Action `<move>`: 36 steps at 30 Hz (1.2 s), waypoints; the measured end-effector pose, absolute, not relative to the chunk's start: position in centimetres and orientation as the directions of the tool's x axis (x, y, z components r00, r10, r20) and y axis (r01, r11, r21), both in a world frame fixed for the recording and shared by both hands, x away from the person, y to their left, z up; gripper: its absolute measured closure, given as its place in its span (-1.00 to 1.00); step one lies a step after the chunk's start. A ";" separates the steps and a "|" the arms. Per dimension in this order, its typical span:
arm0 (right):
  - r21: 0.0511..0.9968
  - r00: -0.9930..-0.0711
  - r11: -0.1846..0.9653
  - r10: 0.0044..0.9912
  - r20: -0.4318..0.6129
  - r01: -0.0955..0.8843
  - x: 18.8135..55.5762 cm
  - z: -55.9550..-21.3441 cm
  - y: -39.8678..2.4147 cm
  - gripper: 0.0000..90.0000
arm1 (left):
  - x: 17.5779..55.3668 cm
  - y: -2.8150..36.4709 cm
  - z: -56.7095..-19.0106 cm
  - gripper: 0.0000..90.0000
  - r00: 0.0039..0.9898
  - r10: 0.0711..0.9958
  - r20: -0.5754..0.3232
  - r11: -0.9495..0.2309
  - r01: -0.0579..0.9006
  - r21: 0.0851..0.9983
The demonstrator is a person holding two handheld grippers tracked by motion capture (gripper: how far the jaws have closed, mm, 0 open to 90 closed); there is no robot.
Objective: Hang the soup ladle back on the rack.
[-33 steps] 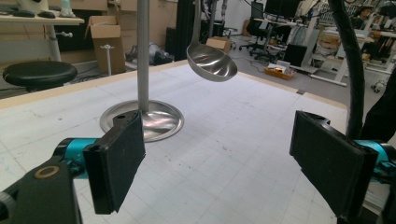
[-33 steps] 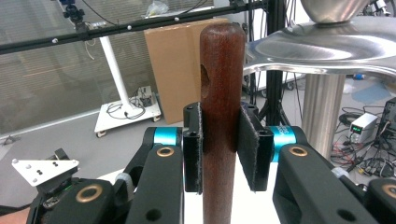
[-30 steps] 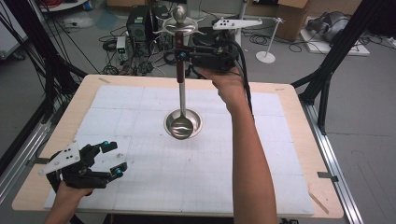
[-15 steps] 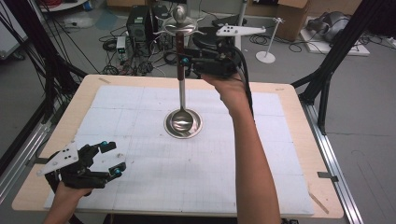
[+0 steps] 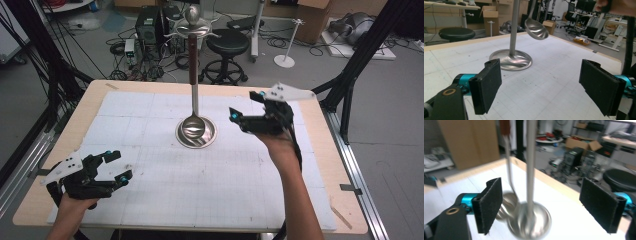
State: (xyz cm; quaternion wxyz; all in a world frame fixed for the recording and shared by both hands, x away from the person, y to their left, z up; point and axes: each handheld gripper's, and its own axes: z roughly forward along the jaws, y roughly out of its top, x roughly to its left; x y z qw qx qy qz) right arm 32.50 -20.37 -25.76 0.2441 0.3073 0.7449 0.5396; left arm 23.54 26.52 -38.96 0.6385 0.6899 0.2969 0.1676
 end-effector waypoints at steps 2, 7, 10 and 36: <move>0.955 -0.667 0.212 0.745 -0.022 0.206 31.0 -27.6 -21.8 -0.64 | 23.6 26.6 -39.0 -0.59 0.763 0.629 -0.149 -0.006 0.196 0.981; 0.955 -0.632 0.209 0.774 -0.030 0.210 27.7 -31.6 -24.3 -0.64 | 23.6 26.6 -38.9 -0.59 0.750 0.645 -0.146 0.004 0.188 0.982; 0.954 -0.608 0.197 0.794 -0.020 0.227 26.3 -33.5 -25.2 -0.64 | 23.6 26.6 -38.9 -0.59 0.745 0.650 -0.148 0.010 0.187 0.982; 0.952 -0.572 0.183 0.820 -0.009 0.247 21.3 -38.2 -26.9 -0.64 | 22.7 26.2 -39.1 -0.59 0.745 0.655 -0.126 0.001 0.166 0.986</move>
